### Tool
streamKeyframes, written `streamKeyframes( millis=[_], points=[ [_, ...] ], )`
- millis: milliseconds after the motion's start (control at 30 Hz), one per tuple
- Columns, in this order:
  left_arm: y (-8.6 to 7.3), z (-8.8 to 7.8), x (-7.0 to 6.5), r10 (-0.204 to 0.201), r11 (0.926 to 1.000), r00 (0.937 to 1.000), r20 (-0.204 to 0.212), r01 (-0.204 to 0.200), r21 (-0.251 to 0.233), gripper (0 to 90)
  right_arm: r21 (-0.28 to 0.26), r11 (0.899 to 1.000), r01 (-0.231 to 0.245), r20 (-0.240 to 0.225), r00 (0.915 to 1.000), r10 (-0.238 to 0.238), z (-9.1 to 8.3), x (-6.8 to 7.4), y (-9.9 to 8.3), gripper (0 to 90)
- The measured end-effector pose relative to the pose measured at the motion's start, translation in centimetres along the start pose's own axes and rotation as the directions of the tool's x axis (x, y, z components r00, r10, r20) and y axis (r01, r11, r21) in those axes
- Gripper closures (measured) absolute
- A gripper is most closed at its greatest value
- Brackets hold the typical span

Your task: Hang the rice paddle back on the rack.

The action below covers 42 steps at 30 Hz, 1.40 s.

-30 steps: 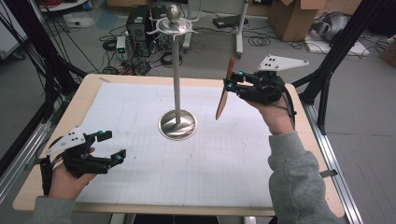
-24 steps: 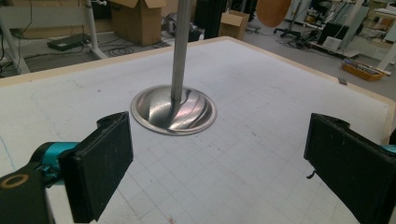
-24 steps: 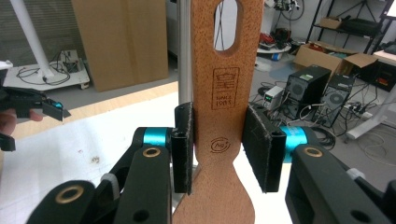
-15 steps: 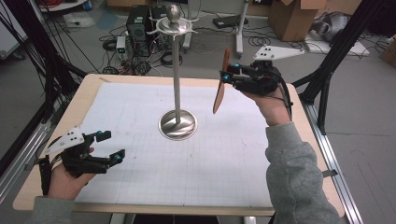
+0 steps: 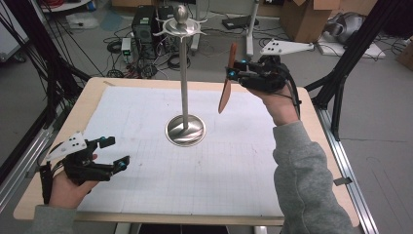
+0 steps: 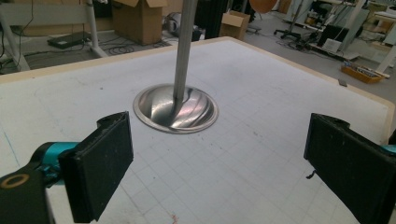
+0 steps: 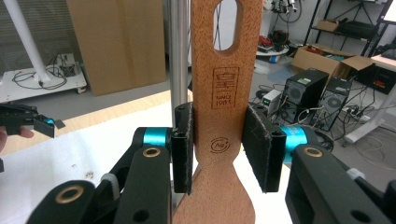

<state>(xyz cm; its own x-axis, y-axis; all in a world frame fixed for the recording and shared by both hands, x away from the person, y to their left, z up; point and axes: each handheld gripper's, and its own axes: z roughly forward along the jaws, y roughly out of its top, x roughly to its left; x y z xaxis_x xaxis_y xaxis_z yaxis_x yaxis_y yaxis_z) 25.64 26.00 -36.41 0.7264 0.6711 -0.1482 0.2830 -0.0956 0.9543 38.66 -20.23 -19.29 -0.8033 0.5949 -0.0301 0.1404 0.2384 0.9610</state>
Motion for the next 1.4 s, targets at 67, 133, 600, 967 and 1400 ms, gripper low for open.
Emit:
streamKeyframes(
  millis=[67, 133, 600, 967, 1400],
  points=[
    [0.0, 0.0, 0.0, -0.002, 1.0, 1.0, 0.001, 0.002, -0.001, 8.5, 0.0, 1.0, 0.0, -0.004, 1.0, 0.0, 0.2, 0.0, 0.2, 64.7],
    [0.0, -0.1, 0.0, -0.004, 1.0, 1.0, 0.001, 0.004, -0.003, 8.5, -0.002, 1.0, 0.006, 0.0, 1.0, -0.006, 0.3, 0.1, 0.5, 64.7],
    [0.0, -0.3, 0.2, -0.007, 0.9999, 1.0, -0.005, 0.007, -0.011, 8.5, -0.004, 1.0, 0.002, -0.006, 1.0, -0.002, 1.4, 0.0, 1.5, 64.7],
    [0.0, -0.6, 0.4, -0.011, 0.9998, 0.9999, -0.011, 0.011, -0.015, 8.6, 0.0, 1.0, 0.012, -0.013, 0.9998, -0.012, 2.2, 0.1, 2.6, 64.7],
    [0.0, -0.8, 0.4, -0.014, 0.9997, 0.9998, -0.014, 0.014, -0.02, 8.5, -0.011, 1.0, 0.018, -0.019, 0.9997, -0.018, 3.1, 0.6, 3.3, 64.7]
  ],
)
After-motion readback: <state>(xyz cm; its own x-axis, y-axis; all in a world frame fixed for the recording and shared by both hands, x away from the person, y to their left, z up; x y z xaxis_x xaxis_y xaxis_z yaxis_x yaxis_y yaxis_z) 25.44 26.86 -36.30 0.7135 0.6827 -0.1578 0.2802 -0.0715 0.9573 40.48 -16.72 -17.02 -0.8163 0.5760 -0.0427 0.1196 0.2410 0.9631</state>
